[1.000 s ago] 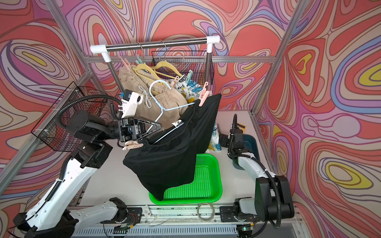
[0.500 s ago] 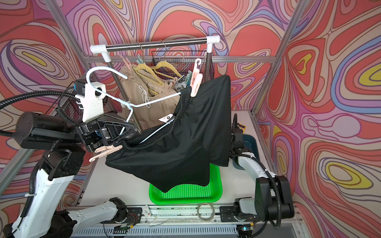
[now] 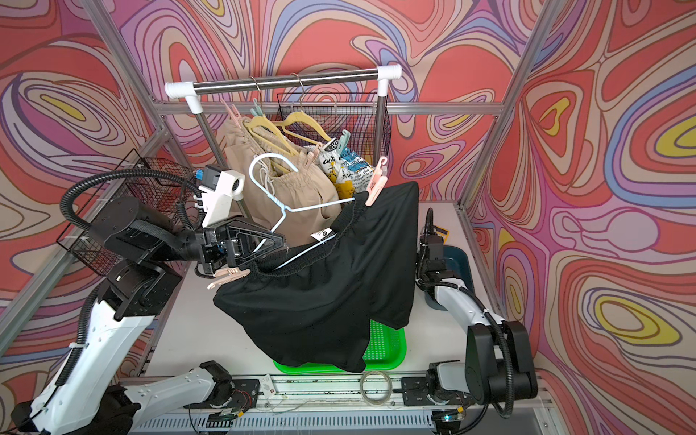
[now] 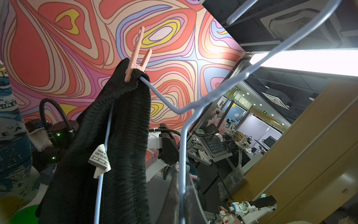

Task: Remove the clothespins securing shorts to the hanger
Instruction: Adjust the shorts in the basket.

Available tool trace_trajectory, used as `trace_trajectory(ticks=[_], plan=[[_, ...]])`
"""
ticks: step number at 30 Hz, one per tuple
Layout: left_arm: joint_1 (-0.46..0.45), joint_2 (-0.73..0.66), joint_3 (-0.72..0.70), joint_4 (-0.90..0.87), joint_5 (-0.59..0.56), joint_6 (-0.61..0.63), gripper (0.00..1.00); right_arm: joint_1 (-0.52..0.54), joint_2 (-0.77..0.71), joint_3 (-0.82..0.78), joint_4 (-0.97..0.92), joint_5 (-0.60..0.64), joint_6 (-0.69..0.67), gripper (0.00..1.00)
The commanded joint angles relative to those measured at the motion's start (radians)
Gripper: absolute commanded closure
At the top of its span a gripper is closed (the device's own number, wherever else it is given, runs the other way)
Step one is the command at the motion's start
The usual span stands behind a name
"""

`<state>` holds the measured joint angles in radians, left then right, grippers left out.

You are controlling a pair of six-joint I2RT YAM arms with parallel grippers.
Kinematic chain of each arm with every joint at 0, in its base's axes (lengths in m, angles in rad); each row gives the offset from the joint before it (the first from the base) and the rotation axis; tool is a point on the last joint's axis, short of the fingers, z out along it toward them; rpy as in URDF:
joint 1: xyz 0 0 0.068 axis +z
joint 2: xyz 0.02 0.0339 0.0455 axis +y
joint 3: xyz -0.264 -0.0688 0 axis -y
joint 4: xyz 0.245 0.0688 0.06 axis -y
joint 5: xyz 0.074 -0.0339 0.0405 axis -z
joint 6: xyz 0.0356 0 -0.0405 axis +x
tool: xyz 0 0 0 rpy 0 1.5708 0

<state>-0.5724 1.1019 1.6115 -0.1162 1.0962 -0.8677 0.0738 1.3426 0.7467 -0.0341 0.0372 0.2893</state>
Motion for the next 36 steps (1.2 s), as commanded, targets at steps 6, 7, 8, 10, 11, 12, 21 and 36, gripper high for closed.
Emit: trace_trajectory(ticks=[6, 7, 8, 10, 11, 12, 21, 36], plan=[[0.063, 0.048, 0.012, 0.059, 0.042, 0.041, 1.00, 0.002, -0.022, -0.038, -0.014, 0.038, -0.018, 0.03], [0.063, 0.054, -0.004, 0.078, 0.049, 0.035, 1.00, 0.002, -0.023, -0.039, -0.014, 0.038, -0.018, 0.03], [0.065, 0.057, -0.019, 0.090, 0.054, 0.033, 1.00, 0.003, -0.024, -0.039, -0.015, 0.039, -0.018, 0.03], [0.069, 0.055, -0.056, 0.114, 0.068, 0.039, 1.00, 0.002, -0.026, -0.038, -0.014, 0.041, -0.020, 0.03], [0.069, 0.051, -0.081, 0.139, 0.080, 0.037, 1.00, 0.003, -0.024, -0.036, -0.013, 0.041, -0.020, 0.03], [0.069, 0.044, -0.103, 0.169, 0.096, 0.029, 1.00, 0.003, -0.024, -0.036, -0.015, 0.043, -0.021, 0.03], [0.068, -0.097, -0.360, 0.233, 0.093, 0.007, 1.00, 0.002, -0.038, -0.018, -0.034, 0.044, -0.016, 0.03], [0.069, -0.191, -0.763, 0.414, 0.071, -0.046, 1.00, 0.003, -0.174, 0.071, -0.128, 0.031, -0.009, 0.03]])
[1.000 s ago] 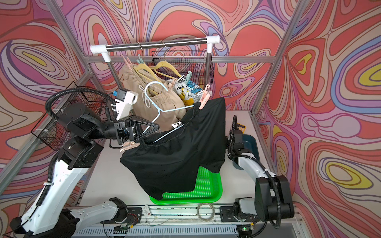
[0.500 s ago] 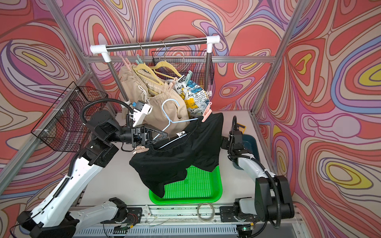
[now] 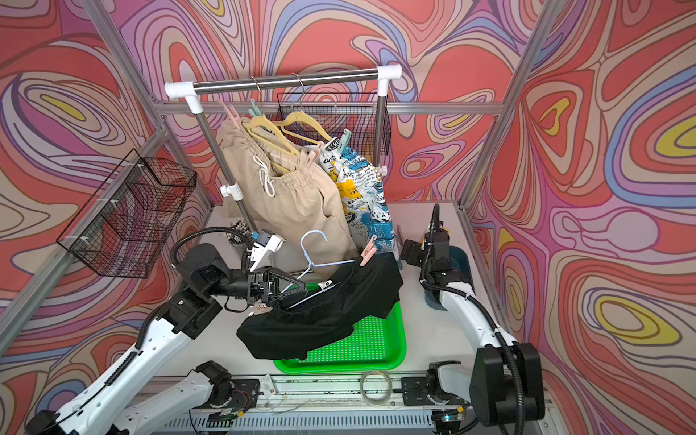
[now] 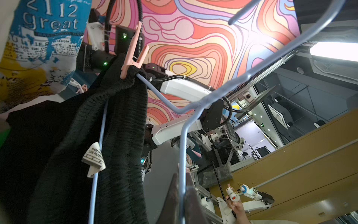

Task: Remove the clothespins securing shorts to the hanger
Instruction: Adjust the shorts in the basket.

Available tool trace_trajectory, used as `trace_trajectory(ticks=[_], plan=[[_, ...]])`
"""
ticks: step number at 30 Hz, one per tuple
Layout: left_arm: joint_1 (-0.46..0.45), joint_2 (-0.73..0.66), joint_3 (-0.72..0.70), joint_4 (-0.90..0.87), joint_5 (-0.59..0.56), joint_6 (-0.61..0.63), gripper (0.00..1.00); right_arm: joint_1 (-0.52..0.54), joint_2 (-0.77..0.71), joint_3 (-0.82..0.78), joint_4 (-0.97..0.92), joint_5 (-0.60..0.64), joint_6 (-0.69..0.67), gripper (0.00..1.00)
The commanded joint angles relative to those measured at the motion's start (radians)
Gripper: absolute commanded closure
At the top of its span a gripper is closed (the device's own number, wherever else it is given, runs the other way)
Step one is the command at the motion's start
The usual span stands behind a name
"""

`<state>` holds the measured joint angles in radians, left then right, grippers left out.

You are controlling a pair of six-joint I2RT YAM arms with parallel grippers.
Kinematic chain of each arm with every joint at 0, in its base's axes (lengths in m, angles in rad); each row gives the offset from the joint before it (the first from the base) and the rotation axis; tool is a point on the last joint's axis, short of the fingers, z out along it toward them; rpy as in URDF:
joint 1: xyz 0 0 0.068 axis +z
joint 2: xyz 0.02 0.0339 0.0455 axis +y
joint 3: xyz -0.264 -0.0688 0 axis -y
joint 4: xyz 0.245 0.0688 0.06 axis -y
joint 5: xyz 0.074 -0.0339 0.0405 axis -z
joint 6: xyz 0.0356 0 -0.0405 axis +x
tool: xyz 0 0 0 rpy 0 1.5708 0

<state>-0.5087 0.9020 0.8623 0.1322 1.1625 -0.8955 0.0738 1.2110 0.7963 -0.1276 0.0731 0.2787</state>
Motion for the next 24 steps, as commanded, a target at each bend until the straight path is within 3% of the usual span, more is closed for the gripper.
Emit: trace_trajectory(ticks=[1, 5, 12, 20, 24], plan=[[0.006, 0.025, -0.033, 0.249, 0.013, -0.054, 1.00, 0.003, -0.064, 0.021, -0.039, -0.022, 0.005, 0.04], [0.005, 0.112, -0.080, 0.560, 0.084, -0.198, 1.00, 0.003, -0.185, 0.008, -0.051, -0.116, -0.001, 0.05], [0.007, 0.229, -0.109, 0.736, 0.165, -0.235, 1.00, 0.002, -0.366, 0.035, -0.185, -0.193, -0.007, 0.05], [0.052, 0.370, -0.158, 1.175, 0.209, -0.501, 1.00, 0.002, -0.546, 0.097, -0.358, -0.265, 0.064, 0.05], [0.052, 0.418, -0.146, 1.228, 0.225, -0.562, 1.00, 0.002, -0.565, 0.155, -0.384, -0.488, 0.063, 0.04]])
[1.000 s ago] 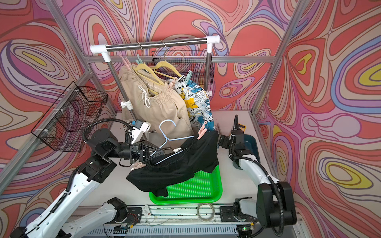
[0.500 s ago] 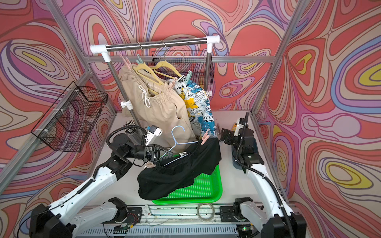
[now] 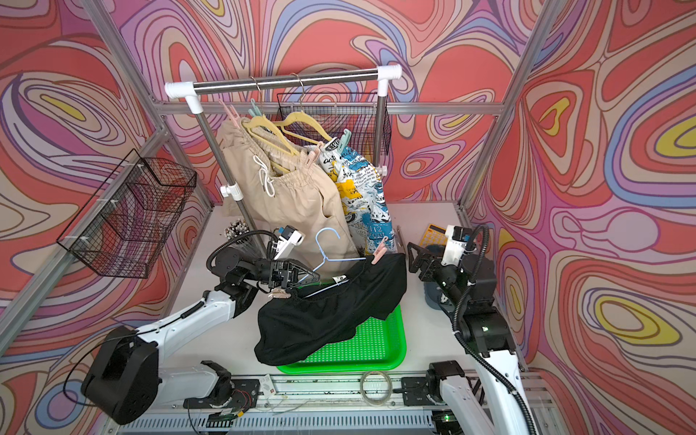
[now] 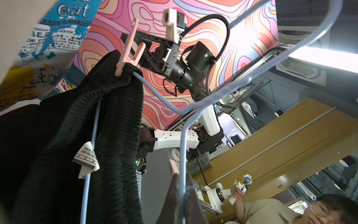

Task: Remove the clothespins securing shorts to the hanger
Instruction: Adjust the shorts in the basket, then remove the clothespin from the hanger.

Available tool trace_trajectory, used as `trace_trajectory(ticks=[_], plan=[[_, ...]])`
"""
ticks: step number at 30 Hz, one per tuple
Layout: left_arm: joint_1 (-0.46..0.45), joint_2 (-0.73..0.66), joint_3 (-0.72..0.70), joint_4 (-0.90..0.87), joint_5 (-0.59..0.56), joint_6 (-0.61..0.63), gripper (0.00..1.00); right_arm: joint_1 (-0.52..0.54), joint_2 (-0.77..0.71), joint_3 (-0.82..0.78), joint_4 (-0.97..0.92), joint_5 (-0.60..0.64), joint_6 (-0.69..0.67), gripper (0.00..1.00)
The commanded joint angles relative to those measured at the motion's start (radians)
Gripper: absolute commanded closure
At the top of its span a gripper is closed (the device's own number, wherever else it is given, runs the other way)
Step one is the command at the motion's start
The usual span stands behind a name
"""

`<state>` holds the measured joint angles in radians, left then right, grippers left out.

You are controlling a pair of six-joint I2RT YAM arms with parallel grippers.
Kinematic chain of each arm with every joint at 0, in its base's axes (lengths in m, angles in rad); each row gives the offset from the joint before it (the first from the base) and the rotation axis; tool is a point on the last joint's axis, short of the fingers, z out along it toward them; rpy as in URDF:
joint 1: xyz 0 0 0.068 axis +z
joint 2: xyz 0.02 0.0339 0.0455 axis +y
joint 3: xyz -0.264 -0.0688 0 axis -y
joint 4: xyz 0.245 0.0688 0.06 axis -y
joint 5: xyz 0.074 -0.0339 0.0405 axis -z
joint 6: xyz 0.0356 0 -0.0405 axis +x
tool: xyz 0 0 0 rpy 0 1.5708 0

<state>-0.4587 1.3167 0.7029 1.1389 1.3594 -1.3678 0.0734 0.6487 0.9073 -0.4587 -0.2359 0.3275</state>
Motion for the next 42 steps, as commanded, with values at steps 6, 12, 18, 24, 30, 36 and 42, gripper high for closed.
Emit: trace_trajectory(ticks=[6, 12, 18, 24, 30, 36, 42], plan=[[0.002, 0.000, 0.035, 0.222, 0.065, -0.116, 1.00, 0.002, 0.070, 0.070, -0.075, -0.412, 0.012, 0.10], [0.002, -0.014, 0.018, 0.220, 0.082, -0.132, 1.00, 0.002, 0.044, 0.035, -0.009, -0.542, 0.016, 0.10], [0.003, -0.016, 0.020, 0.219, 0.120, -0.156, 1.00, 0.002, 0.038, 0.027, 0.008, -0.681, -0.007, 0.11], [0.003, -0.035, 0.014, 0.220, 0.130, -0.147, 1.00, 0.002, 0.001, -0.032, 0.023, -0.678, -0.079, 0.12], [0.003, -0.073, 0.011, 0.219, 0.130, -0.134, 1.00, 0.003, -0.035, -0.159, 0.199, -0.682, -0.044, 0.15], [0.001, -0.082, 0.002, 0.220, 0.124, -0.131, 1.00, 0.002, -0.043, -0.236, 0.426, -0.744, -0.009, 0.24], [-0.002, -0.080, 0.006, 0.221, 0.130, -0.134, 1.00, 0.003, -0.026, -0.245, 0.475, -0.734, -0.078, 0.24]])
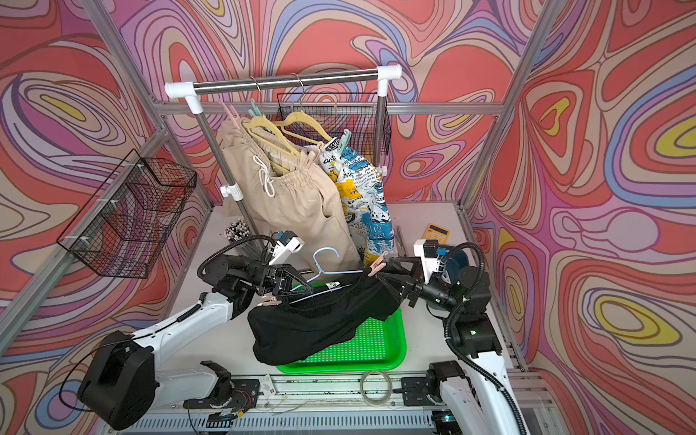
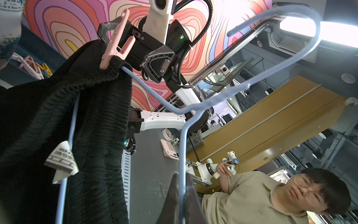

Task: Remove the clothespins securing shorts to the hanger
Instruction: Remove the clothespin from the hanger.

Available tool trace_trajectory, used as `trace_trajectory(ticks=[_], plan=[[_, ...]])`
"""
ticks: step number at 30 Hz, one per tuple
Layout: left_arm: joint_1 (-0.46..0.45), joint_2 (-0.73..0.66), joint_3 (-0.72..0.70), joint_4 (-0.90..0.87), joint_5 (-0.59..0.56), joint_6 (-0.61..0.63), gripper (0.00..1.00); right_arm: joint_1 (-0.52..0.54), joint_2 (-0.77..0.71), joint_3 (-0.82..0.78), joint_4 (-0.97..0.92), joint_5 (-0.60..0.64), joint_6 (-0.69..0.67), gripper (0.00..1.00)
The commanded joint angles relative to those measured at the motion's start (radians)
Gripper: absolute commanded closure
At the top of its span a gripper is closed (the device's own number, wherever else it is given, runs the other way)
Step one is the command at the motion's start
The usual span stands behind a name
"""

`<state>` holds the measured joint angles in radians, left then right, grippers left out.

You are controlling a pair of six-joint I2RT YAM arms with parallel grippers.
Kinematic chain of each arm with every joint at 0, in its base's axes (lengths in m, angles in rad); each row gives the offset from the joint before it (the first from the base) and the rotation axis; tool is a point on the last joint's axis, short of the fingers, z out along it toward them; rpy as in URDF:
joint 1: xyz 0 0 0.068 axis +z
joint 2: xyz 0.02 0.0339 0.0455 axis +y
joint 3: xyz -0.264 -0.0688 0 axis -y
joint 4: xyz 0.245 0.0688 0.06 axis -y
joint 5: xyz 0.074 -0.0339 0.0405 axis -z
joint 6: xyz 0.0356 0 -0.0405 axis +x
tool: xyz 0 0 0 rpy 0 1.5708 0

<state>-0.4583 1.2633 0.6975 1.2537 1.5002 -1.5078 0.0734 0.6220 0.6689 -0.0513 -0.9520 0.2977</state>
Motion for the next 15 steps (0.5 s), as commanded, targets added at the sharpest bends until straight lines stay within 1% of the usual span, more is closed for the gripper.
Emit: trace_trajectory(ticks=[1, 5, 9, 13, 15], plan=[[-0.002, -0.025, 0.012, 0.107, -0.012, 0.006, 1.00, 0.002, -0.003, -0.005, 0.066, -0.012, -0.064, 0.24], [-0.006, -0.012, 0.023, 0.107, -0.015, 0.003, 1.00, 0.002, -0.022, 0.038, 0.020, 0.009, -0.172, 0.25], [-0.010, -0.005, 0.037, 0.107, -0.014, 0.000, 1.00, 0.002, -0.015, 0.125, -0.147, -0.001, -0.305, 0.26], [-0.011, 0.001, 0.049, 0.107, -0.015, 0.000, 1.00, 0.002, -0.023, 0.166, -0.240, -0.034, -0.366, 0.26], [-0.011, 0.008, 0.055, 0.108, -0.015, 0.000, 1.00, 0.003, -0.021, 0.176, -0.274, -0.053, -0.390, 0.29]])
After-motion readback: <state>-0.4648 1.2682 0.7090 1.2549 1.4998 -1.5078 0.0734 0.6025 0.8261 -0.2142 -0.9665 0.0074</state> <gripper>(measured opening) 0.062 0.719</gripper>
